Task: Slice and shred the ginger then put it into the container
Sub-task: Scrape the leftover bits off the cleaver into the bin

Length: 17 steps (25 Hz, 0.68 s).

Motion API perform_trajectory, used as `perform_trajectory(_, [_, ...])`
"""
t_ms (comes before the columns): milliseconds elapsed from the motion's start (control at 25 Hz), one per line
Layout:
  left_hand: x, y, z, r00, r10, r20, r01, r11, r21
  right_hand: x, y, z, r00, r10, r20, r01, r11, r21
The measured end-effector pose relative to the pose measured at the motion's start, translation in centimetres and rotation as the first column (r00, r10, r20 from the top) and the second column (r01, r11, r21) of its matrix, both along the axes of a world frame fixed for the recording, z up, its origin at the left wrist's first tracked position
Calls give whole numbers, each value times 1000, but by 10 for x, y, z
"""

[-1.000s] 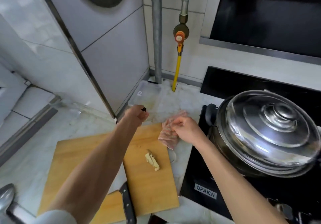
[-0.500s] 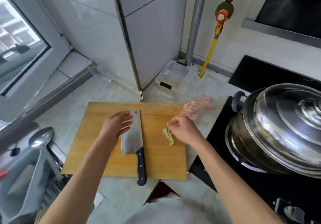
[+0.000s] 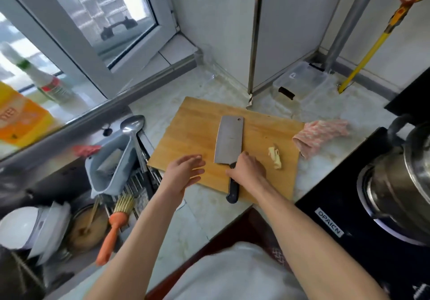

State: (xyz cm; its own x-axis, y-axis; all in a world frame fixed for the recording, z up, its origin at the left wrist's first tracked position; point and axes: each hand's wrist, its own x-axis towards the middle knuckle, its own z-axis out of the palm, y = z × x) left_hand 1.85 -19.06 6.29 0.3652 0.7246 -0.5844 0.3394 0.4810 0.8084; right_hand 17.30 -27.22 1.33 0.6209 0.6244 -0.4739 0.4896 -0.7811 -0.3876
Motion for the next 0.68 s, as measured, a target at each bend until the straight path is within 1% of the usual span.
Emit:
perform_trajectory(40, [-4, -3, -1, 1000, 1, -3, -1, 1000, -3, -2, -1, -2, 1000, -30, -6, 30, 999, 16])
perform_trajectory(80, [-6, -4, -1, 1000, 3, -4, -3, 1000, -4, -1, -4, -2, 995, -82, -53, 85, 995, 53])
perform_trajectory(120, [-8, -6, -2, 1000, 5, -1, -5, 1000, -4, 3, -8, -1, 979, -146, -140, 161, 981, 105])
perform_trajectory(200, [-8, -8, -7, 1000, 11, 9, -11, 1000, -9, 12, -22, 7, 908, -229, -350, 316, 924, 217])
perform_trajectory(240, [-6, -10, -10, 1000, 10, 10, -10, 1000, -15, 17, -32, 14, 881, -237, -410, 364, 892, 268])
perform_trajectory(280, [-2, -12, -13, 1000, 0, 9, 1, 1000, -21, 23, -44, 19, 879, -229, -419, 380, 866, 325])
perform_trajectory(400, [20, -21, -24, 996, -95, -4, 95, 995, -29, 42, -87, 32, 919, -240, -311, 368, 807, 463])
perform_trajectory(520, [56, -29, -37, 979, -202, -32, 203, 978, 41, 63, -131, 27, 920, -348, -181, 391, 785, 479])
perform_trajectory(600, [82, -34, -48, 953, -288, -90, 300, 938, 172, 72, -159, 16, 900, -412, -142, 429, 781, 454])
perform_trajectory(680, [105, -38, -58, 900, -383, -210, 435, 830, 349, 76, -180, 5, 887, -437, -151, 457, 784, 420])
